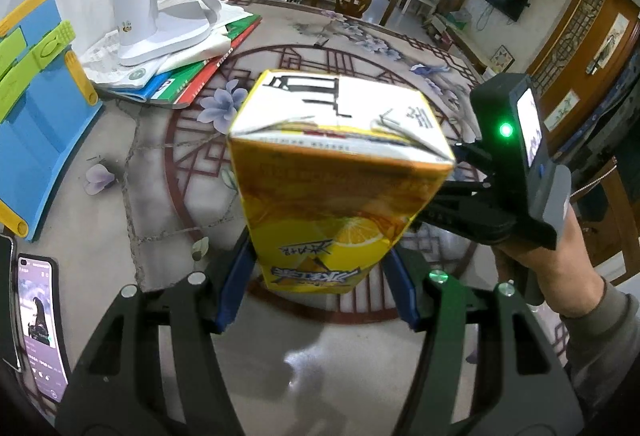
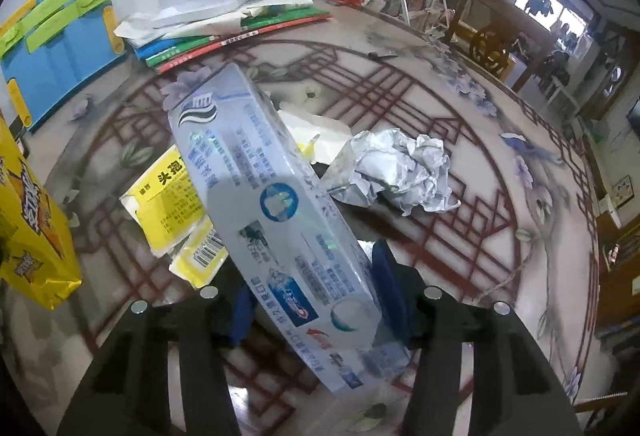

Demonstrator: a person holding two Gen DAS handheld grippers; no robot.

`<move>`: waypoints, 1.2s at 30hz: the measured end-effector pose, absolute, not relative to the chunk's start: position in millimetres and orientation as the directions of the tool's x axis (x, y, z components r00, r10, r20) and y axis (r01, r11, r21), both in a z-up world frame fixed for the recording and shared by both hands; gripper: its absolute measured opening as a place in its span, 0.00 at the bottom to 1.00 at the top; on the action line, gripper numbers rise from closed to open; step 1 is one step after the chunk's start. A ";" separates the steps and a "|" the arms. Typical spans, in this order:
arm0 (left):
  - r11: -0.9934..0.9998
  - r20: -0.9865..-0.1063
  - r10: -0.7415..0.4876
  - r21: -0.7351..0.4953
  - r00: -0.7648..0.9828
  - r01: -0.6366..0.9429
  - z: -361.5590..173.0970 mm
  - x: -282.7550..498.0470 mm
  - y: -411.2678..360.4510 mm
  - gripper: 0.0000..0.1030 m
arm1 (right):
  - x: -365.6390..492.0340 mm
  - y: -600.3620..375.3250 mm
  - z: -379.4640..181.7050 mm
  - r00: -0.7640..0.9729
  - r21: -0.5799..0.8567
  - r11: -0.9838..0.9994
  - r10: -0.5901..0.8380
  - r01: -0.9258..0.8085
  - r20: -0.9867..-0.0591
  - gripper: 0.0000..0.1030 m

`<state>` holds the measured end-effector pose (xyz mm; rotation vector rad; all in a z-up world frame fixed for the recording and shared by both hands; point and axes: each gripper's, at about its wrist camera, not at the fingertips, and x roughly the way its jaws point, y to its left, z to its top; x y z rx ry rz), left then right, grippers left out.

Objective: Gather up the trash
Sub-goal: 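Grasp the yellow juice carton with the left tool while the right tool grasps the toothpaste box, then carry the juice carton and toothpaste box over the red bin with both tools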

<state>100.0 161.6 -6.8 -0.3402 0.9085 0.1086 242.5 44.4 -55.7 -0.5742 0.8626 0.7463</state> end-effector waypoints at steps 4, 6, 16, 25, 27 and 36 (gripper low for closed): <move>0.942 -0.788 -0.053 -0.243 0.613 -0.231 -6.8 100.4 160.8 0.57 | 234.2 36.9 -46.2 0.435 -0.139 0.617 0.360 -0.775 -0.825 0.40; 0.944 -0.785 -0.058 -0.244 0.616 -0.223 -5.5 99.9 158.6 0.57 | 229.4 31.4 -39.6 0.438 -0.128 0.626 0.370 -0.769 -0.820 0.35; 0.954 -0.786 -0.080 -0.239 0.613 -0.182 -7.6 98.3 138.4 0.57 | 203.5 -19.1 -7.3 0.429 -0.010 0.706 0.419 -0.708 -0.801 0.33; 0.975 -0.766 -0.106 -0.206 0.634 -0.086 8.3 96.5 91.0 0.57 | 170.9 -88.2 26.8 0.497 0.009 0.774 0.414 -0.633 -0.763 0.33; 0.976 -0.763 -0.120 -0.206 0.635 -0.063 12.3 98.6 77.4 0.57 | 166.6 -105.4 32.8 0.509 0.017 0.791 0.410 -0.612 -0.756 0.33; 0.977 -0.750 -0.192 -0.204 0.633 0.054 28.8 114.2 4.8 0.57 | 155.4 -198.7 55.5 0.579 0.046 0.868 0.367 -0.494 -0.728 0.33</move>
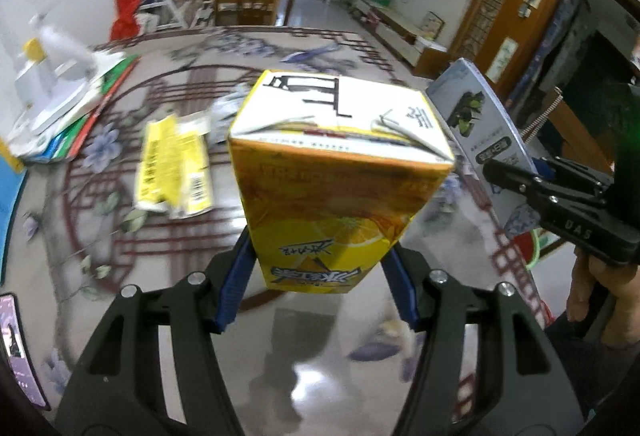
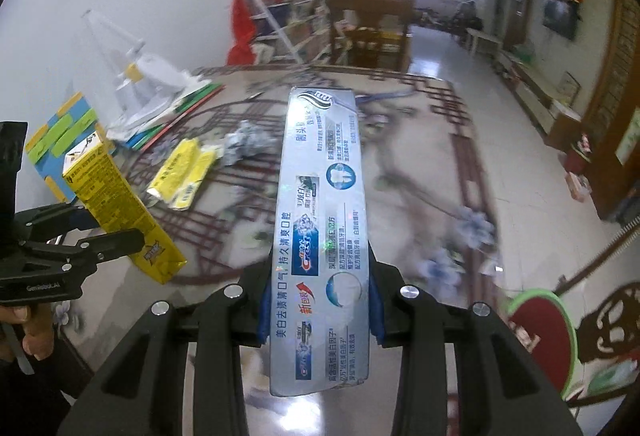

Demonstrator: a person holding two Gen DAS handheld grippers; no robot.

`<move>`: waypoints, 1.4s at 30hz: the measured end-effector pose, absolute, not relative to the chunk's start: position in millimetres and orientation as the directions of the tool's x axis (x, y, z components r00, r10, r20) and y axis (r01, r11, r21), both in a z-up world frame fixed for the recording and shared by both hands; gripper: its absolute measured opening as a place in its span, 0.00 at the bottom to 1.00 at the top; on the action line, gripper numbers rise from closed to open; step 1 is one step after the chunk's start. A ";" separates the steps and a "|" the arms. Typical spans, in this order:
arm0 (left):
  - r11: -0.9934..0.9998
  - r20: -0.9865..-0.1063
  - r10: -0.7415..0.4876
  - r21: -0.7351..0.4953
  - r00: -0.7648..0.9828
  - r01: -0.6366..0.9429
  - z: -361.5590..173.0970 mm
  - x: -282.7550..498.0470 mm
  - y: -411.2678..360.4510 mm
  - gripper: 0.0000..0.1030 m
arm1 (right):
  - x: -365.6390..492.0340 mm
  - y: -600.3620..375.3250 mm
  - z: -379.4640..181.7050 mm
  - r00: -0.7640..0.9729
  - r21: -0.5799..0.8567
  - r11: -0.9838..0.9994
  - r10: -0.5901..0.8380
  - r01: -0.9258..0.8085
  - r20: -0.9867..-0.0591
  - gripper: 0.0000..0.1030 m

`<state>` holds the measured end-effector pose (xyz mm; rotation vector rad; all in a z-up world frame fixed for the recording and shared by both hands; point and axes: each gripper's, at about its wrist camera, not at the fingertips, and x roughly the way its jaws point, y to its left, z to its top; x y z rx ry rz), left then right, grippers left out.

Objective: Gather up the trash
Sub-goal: 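Carry the juice carton and toothpaste box over the red bin with both tools, then open both tools to drop the carton and toothpaste box into the red bin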

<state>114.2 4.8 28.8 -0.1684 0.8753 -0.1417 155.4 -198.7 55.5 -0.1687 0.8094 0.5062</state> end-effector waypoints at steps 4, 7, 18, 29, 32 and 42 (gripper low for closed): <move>0.972 -0.743 -0.230 -0.204 0.629 0.115 35.4 125.8 -33.1 0.57 | 155.3 -241.6 60.6 0.609 0.055 0.898 0.340 -0.436 -0.716 0.33; 0.961 -0.737 -0.276 -0.218 0.617 0.169 38.5 137.1 -64.6 0.57 | 156.1 -280.0 63.2 0.631 0.070 0.922 0.315 -0.382 -0.709 0.33; 0.898 -0.725 -0.431 -0.285 0.538 0.336 42.7 179.5 -173.6 0.57 | 157.6 -409.1 59.3 0.687 0.114 0.980 0.196 -0.164 -0.699 0.33; 0.802 -0.725 -0.565 -0.370 0.394 0.468 26.7 215.8 -278.0 0.57 | 150.2 -499.6 32.0 0.681 0.166 0.986 0.106 0.023 -0.724 0.33; 0.784 -0.733 -0.581 -0.388 0.355 0.484 21.2 224.0 -301.3 0.57 | 148.4 -510.8 18.9 0.669 0.172 0.983 0.089 0.060 -0.738 0.33; 0.766 -0.772 -0.574 -0.389 0.273 0.511 -0.7 233.9 -353.2 0.57 | 138.1 -526.3 2.3 0.657 0.170 0.979 0.057 0.110 -0.752 0.33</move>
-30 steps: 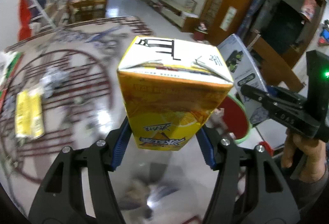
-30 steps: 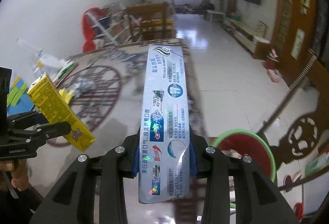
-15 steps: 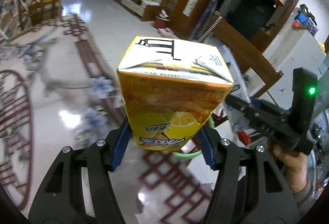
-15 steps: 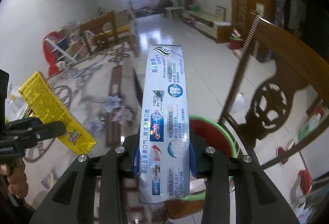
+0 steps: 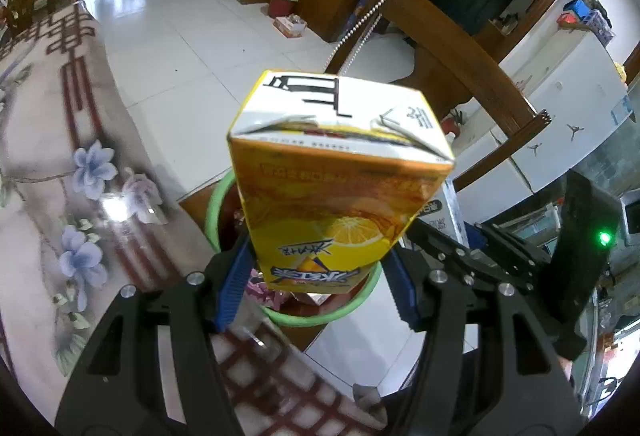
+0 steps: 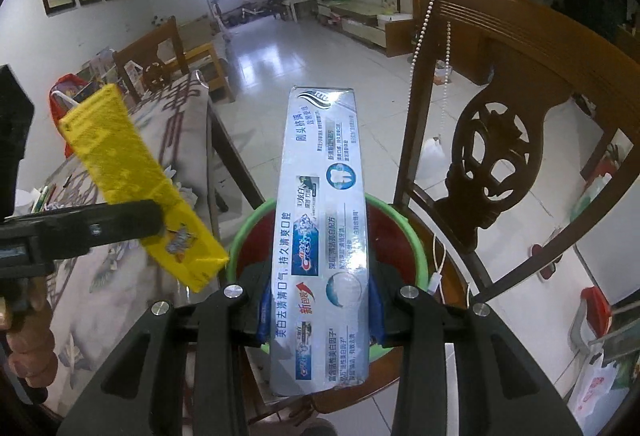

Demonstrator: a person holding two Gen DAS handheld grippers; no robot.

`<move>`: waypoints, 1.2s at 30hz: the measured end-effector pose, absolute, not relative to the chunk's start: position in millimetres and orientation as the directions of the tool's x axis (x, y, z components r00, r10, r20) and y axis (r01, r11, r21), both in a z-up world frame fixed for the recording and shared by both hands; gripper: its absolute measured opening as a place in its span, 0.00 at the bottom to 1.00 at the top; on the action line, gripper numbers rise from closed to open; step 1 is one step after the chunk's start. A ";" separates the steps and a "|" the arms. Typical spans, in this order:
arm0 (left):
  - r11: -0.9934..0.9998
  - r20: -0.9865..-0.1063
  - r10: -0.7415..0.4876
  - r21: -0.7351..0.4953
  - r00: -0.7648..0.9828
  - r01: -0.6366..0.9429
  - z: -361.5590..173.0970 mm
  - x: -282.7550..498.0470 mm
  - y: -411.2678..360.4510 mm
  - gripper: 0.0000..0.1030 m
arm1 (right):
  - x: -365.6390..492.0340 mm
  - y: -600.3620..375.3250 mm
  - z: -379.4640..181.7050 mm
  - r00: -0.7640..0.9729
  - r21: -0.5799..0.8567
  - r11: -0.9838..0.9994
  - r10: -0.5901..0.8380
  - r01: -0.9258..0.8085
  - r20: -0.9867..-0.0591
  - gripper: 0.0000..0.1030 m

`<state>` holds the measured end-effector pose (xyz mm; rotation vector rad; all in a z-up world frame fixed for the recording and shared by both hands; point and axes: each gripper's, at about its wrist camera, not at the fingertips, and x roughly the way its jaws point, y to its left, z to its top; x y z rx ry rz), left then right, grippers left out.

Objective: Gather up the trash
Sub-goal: 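Open both tools to drop the carton and toothpaste box into the red bin, then move both tools back over the table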

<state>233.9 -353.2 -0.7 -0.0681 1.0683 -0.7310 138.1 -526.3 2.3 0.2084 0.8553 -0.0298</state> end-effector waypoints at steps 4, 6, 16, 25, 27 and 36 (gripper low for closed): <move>0.764 -0.779 -0.569 -0.383 0.263 0.518 -1.9 241.5 -368.8 0.57 | 138.3 -530.3 2.3 0.658 0.171 0.977 0.048 0.124 -0.751 0.33; 0.769 -0.790 -0.556 -0.370 0.260 0.521 -1.3 243.3 -373.9 0.59 | 138.3 -529.8 2.8 0.656 0.175 0.976 0.049 0.128 -0.753 0.33; 0.804 -0.777 -0.542 -0.367 0.321 0.468 9.9 246.4 -348.5 0.88 | 142.3 -526.9 1.4 0.655 0.173 0.978 0.057 0.113 -0.753 0.34; 0.824 -0.769 -0.530 -0.368 0.358 0.430 19.8 234.5 -311.1 0.91 | 144.0 -512.2 8.4 0.683 0.146 0.984 0.038 0.101 -0.729 0.91; 0.831 -0.770 -0.517 -0.348 0.373 0.433 23.8 228.8 -302.1 0.91 | 144.8 -506.7 11.0 0.692 0.131 0.987 0.030 0.094 -0.721 0.93; 0.872 -0.737 -0.473 -0.312 0.484 0.377 50.4 194.4 -221.9 0.94 | 149.0 -467.2 19.9 0.697 0.102 0.995 0.064 0.014 -0.715 0.93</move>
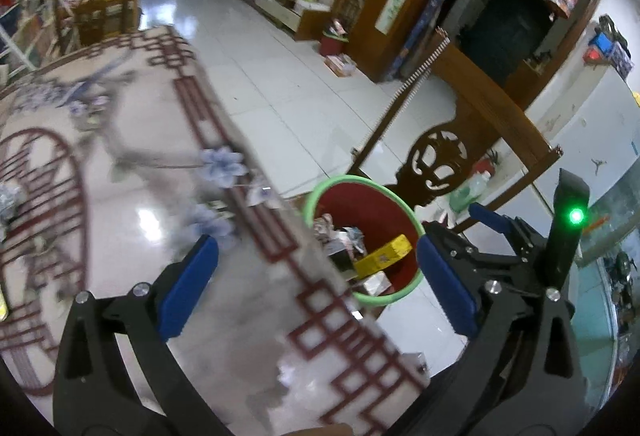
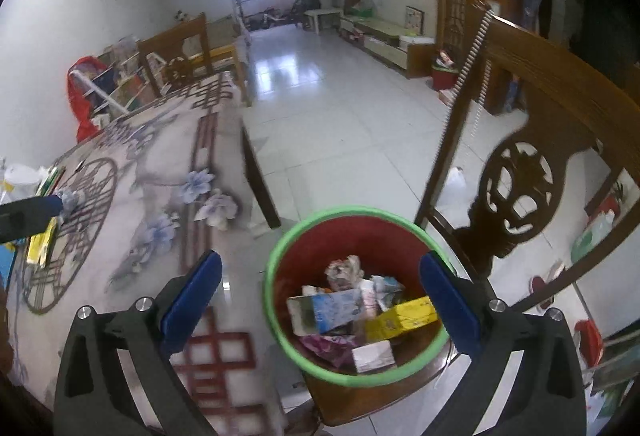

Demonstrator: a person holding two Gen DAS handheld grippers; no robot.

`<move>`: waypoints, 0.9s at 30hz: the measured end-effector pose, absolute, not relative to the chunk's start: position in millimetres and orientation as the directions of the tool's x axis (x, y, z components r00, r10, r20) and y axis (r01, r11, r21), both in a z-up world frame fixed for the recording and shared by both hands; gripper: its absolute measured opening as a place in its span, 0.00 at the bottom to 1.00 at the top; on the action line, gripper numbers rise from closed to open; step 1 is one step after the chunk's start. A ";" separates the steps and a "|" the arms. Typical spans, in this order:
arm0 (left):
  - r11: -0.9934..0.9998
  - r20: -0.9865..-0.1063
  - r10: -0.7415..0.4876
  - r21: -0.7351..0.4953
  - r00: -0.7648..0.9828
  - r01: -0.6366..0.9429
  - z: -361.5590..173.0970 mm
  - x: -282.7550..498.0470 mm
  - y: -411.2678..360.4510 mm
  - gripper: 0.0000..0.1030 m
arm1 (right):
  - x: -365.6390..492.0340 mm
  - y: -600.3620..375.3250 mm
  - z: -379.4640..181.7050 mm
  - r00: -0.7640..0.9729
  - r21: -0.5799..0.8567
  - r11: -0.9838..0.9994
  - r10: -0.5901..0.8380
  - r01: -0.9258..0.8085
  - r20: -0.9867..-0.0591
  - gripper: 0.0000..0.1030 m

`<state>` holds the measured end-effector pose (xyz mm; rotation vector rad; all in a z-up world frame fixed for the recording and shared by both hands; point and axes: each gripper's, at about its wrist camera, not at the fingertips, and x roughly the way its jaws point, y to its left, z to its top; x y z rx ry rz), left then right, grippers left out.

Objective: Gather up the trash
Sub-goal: 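Move both tools back over the table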

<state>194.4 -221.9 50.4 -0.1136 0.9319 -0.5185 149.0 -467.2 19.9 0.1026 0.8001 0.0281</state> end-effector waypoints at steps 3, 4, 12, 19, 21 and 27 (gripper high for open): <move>0.897 -0.730 -0.434 -0.293 0.529 0.332 55.6 182.4 -189.2 0.94 | 145.9 -444.3 27.4 0.703 0.096 0.995 0.085 -0.024 -0.706 0.93; 0.903 -0.729 -0.423 -0.288 0.539 0.319 56.8 179.8 -181.4 0.94 | 144.1 -433.3 29.6 0.703 0.101 0.994 0.098 -0.038 -0.704 0.93; 0.950 -0.721 -0.309 -0.211 0.620 0.228 62.0 147.7 -94.6 0.95 | 140.4 -355.0 40.2 0.685 0.107 0.980 0.192 -0.165 -0.703 0.93; 0.973 -0.716 -0.224 -0.203 0.661 0.109 61.0 126.9 -12.5 0.95 | 146.5 -267.7 42.9 0.639 0.101 0.945 0.286 -0.311 -0.714 0.93; 0.977 -0.720 -0.198 -0.202 0.665 0.072 59.0 123.4 7.7 0.95 | 149.5 -241.3 42.0 0.619 0.103 0.930 0.314 -0.352 -0.720 0.93; 0.979 -0.738 -0.128 -0.200 0.663 -0.033 45.2 123.0 64.4 0.95 | 162.1 -173.6 38.2 0.570 0.097 0.887 0.370 -0.451 -0.734 0.93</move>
